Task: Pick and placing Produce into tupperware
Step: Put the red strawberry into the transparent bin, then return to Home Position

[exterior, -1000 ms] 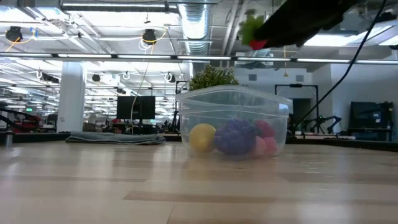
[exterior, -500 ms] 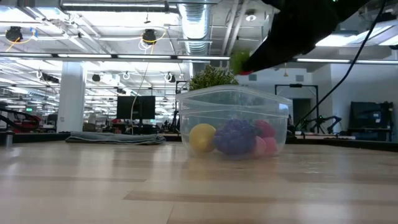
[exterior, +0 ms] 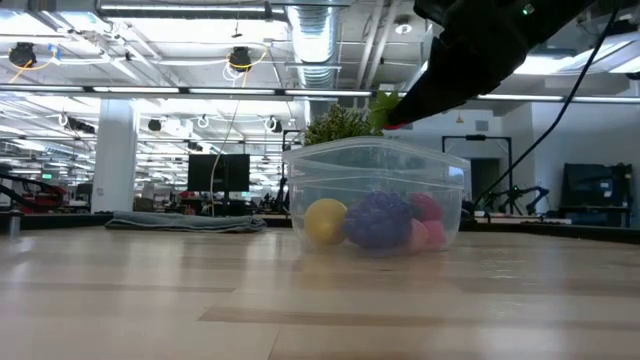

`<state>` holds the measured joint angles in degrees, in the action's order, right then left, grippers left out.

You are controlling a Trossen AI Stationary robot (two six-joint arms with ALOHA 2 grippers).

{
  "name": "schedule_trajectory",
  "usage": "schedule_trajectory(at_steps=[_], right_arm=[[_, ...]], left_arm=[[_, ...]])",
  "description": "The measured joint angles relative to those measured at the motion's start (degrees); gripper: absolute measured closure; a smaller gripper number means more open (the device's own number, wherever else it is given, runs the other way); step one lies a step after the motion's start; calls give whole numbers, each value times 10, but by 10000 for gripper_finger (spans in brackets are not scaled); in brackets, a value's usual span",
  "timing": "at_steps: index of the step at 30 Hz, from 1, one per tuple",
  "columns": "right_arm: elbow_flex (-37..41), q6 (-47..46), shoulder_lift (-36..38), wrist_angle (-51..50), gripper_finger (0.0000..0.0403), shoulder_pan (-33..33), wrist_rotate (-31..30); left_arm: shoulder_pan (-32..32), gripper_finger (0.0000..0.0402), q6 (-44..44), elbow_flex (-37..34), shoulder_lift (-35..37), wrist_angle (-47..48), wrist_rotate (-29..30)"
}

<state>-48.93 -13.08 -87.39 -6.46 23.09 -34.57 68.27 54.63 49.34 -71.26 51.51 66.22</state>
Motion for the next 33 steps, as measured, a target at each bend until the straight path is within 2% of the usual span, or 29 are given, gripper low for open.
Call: schedule_trajectory(at_steps=[11,22,33], right_arm=[[0,0,0,-9,209,0,0],[0,-6,0,-9,177,-11,1],[0,-5,0,-6,174,-11,2]], left_arm=[[0,181,0,0,0,0,0],[0,181,0,0,0,0,0],[0,181,0,0,0,0,3]])
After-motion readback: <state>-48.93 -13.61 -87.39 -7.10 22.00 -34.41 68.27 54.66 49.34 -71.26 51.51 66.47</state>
